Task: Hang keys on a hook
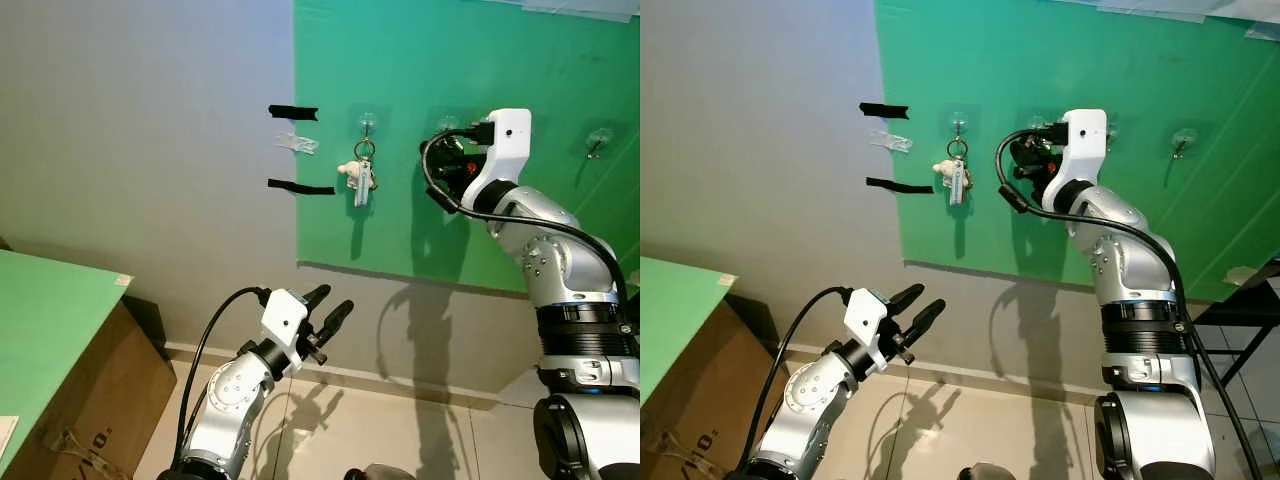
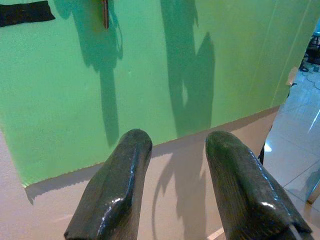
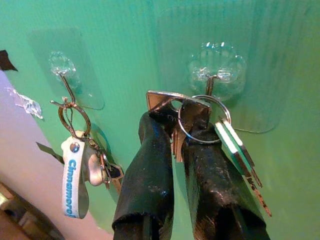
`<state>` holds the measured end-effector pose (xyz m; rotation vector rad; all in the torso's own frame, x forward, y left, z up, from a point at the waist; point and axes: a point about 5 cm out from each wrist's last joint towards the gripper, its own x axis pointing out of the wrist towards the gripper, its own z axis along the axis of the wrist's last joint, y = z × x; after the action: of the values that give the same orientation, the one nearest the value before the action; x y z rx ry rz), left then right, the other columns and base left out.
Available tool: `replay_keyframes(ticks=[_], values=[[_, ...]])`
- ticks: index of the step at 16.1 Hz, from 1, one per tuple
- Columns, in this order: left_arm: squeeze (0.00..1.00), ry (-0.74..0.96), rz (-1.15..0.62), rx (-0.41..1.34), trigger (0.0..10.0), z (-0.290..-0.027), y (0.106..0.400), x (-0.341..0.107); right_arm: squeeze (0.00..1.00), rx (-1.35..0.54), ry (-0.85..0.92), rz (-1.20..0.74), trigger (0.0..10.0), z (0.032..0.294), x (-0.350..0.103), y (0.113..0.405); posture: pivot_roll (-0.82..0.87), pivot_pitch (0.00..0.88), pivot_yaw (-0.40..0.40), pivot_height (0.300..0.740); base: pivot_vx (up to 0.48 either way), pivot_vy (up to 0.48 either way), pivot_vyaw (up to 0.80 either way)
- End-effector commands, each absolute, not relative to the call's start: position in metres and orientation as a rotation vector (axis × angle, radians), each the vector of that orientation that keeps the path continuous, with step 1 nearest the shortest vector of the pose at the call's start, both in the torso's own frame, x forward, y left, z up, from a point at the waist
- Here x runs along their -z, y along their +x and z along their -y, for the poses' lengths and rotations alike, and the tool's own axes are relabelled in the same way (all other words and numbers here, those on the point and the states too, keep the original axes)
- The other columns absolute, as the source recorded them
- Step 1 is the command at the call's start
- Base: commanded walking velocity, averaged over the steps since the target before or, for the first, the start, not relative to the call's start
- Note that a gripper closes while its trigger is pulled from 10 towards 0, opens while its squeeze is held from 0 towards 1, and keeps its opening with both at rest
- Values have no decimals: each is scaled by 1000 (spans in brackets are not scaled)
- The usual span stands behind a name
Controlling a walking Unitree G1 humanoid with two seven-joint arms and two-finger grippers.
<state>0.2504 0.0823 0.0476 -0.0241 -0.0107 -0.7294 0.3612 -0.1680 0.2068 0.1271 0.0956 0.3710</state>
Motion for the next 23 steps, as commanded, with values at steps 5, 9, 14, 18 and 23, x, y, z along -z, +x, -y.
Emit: replay_keyframes(ticks=[5, 9, 14, 18, 23], values=[[0, -8, 17, 755, 10000, -78, 252, -49, 0, -417, 132, -50, 0, 159, -215, 366, -130, 0, -50, 736, 0, 0, 0], [0, -6, 19, 753, 10000, -78, 252, -49, 0, -466, 105, -26, 0, 156, -217, 364, -130, 0, -51, 736, 0, 0, 0], [0, -11, 14, 751, 10000, -77, 252, -48, 0, -555, 173, -126, 0, 153, -201, 356, -136, 0, -52, 736, 0, 0, 0], [0, -11, 12, 752, 10000, -76, 252, -48, 0, -557, 318, -166, 0, 160, -197, 355, -140, 0, -51, 736, 0, 0, 0], [0, -6, 9, 751, 10000, -78, 251, -47, 0, -469, -32, -63, 0, 163, -209, 352, -139, 1, -50, 736, 0, 0, 0]])
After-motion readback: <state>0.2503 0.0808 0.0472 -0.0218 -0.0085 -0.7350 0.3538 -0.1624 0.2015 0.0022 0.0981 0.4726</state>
